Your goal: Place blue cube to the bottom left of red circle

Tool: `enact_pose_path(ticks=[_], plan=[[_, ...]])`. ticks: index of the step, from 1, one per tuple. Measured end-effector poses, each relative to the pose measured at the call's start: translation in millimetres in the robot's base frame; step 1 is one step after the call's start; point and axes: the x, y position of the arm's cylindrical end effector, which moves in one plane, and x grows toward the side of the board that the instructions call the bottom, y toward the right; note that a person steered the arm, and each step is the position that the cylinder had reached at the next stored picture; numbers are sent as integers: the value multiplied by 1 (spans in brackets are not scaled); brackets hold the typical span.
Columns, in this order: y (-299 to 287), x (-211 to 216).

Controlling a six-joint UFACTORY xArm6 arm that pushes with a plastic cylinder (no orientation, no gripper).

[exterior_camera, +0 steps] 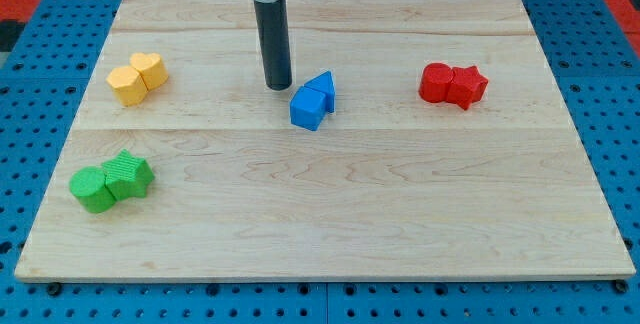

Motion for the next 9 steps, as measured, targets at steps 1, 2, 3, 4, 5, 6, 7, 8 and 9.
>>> enact_pose_path(ticks=[1, 2, 3, 4, 5, 6, 7, 8, 9], plan=[[0, 1], [0, 1], [-1, 1], [-4, 1], [-11, 9], [4, 27], [31, 38], [48, 47], [64, 53]])
